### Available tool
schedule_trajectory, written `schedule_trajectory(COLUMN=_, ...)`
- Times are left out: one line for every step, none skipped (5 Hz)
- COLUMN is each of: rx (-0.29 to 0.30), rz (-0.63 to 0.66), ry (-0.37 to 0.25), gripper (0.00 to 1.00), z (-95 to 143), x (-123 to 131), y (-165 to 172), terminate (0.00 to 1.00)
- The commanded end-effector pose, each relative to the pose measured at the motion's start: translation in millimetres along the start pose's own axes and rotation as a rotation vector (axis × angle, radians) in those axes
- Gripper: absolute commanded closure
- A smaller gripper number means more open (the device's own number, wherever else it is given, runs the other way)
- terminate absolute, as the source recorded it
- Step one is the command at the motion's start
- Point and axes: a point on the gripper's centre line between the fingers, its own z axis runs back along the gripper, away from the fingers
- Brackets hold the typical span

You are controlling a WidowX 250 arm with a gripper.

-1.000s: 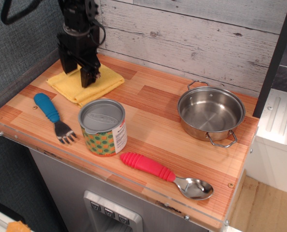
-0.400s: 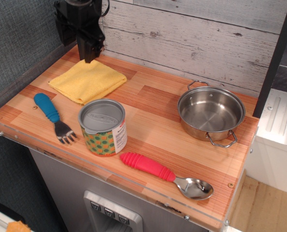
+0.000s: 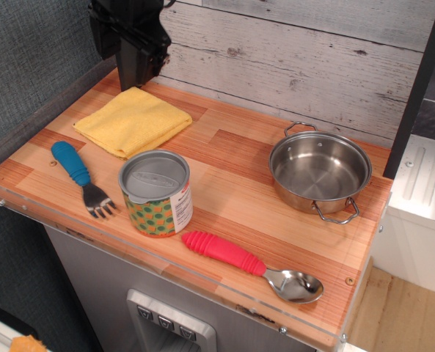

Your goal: Move yellow cloth closer to top left edge of table.

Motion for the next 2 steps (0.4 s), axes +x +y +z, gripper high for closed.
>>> schedule_trajectory(rx=0.003, rz=0.115, ry=0.034, gripper=0.0, z=58, x=-35, y=0, terminate=0.0)
schedule_trajectory(rx=0.034, rz=0.176, ry=0.07, gripper=0.0, z=71, x=-62, y=2, terminate=0.0)
